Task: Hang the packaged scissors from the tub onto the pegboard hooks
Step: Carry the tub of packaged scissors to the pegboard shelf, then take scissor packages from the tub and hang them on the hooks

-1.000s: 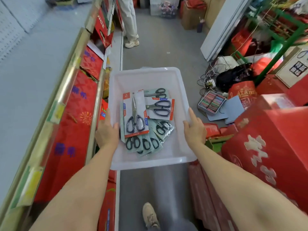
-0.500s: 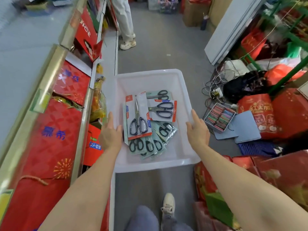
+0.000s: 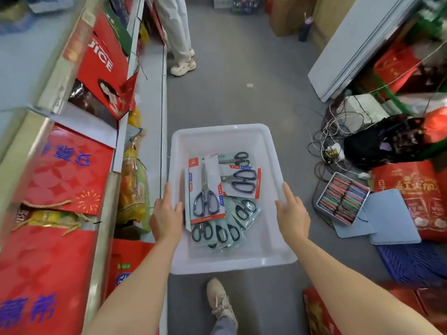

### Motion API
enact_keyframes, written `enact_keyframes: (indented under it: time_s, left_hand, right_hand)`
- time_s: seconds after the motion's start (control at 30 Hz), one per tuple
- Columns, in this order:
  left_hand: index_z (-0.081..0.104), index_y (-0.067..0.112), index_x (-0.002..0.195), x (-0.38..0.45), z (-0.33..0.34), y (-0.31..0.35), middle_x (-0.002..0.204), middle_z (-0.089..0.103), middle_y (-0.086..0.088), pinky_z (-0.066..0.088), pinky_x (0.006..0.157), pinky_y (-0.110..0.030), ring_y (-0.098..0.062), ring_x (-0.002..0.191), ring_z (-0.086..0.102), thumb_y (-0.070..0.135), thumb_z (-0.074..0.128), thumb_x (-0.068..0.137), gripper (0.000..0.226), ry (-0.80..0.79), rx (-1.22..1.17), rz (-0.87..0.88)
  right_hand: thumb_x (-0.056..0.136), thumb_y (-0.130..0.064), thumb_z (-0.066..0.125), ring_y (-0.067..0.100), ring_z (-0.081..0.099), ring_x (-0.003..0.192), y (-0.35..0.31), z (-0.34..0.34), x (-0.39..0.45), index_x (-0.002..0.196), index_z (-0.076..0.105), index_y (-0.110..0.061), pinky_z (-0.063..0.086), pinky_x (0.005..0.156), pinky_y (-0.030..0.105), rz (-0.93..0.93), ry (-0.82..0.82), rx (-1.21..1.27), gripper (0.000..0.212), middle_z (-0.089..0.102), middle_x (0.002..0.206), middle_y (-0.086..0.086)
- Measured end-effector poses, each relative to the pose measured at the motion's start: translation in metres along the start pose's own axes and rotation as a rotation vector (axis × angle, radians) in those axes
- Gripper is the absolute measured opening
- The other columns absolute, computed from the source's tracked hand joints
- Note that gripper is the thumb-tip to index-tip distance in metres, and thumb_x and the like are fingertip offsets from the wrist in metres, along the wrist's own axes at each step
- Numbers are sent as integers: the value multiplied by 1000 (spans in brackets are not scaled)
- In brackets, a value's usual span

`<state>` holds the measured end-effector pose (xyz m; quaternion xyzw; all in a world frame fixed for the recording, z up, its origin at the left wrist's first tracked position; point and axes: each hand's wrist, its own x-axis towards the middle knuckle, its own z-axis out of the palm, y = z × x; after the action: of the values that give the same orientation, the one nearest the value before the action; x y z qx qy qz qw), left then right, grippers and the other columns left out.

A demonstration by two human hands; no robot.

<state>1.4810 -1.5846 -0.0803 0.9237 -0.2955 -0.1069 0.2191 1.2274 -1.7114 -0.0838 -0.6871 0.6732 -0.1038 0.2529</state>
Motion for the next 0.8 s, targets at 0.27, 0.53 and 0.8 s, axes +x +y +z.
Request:
enact_keyframes:
  time_s: [0.27,0.53,0.8]
  left_hand:
    - [32,33,151,95,91,-12,101,61,-13,40,64,-31,-31,84,61,28,62,93,65,-32,21,-7]
    - [32,31,151,134,126,-11,102,59,-14,43,63,-35,-34,82,61,26,61,93,64,3,37,-14]
    - [46,16,143,135,123,-5,123,54,-13,49,77,-41,-32,101,52,23,74,81,67,92,248,126]
  right_hand:
    - [101,-31,44,24,50,71,0,76,86,151,23,-36,36,65,34,48,6,-36,55,49,96,1]
    - [101,-30,40,28,51,66,-1,110,128,151,21,-35,38,63,35,20,23,-52,53,50,101,4]
    - [87,-11,65,32,51,89,-9,113,131,143,41,-14,44,71,41,-108,150,-254,61,57,106,12]
